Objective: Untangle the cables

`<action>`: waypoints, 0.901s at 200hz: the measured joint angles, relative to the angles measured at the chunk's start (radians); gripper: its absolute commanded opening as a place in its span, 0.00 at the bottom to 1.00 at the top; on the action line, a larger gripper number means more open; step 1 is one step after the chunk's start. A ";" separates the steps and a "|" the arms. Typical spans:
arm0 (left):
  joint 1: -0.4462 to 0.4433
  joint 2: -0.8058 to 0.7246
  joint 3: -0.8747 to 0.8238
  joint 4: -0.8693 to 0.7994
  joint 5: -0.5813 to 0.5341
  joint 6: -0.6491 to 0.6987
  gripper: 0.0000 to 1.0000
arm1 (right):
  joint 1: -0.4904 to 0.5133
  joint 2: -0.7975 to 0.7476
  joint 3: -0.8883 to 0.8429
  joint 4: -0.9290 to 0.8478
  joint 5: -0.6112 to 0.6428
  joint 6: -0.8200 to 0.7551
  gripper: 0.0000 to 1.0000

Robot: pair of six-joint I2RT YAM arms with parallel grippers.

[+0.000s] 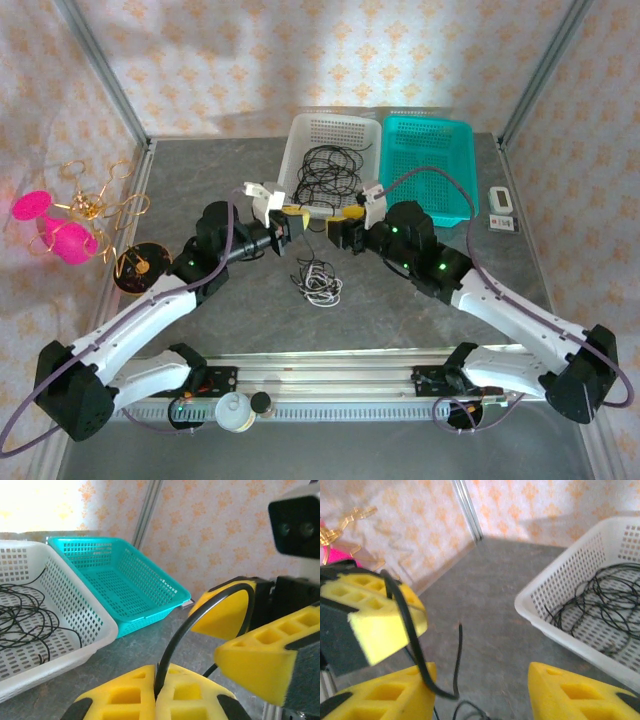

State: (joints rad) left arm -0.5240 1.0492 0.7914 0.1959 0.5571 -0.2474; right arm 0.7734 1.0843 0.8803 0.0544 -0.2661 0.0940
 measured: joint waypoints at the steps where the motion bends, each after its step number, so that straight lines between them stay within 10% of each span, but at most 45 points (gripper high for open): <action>1: 0.000 0.000 0.002 -0.003 0.000 -0.002 0.00 | 0.000 0.000 -0.006 0.013 0.000 -0.001 0.55; 81: 0.000 0.010 0.144 -0.089 0.003 -0.111 0.00 | 0.000 0.127 -0.125 0.568 0.115 0.295 0.57; 180: -0.011 0.017 0.186 -0.125 -0.027 -0.176 0.00 | 0.000 0.313 -0.124 0.746 0.291 0.337 0.45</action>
State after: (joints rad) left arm -0.5350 1.0664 0.9771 0.0711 0.5304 -0.4232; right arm 0.7738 1.3975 0.7563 0.8001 0.0254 0.4309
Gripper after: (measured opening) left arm 0.041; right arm 0.474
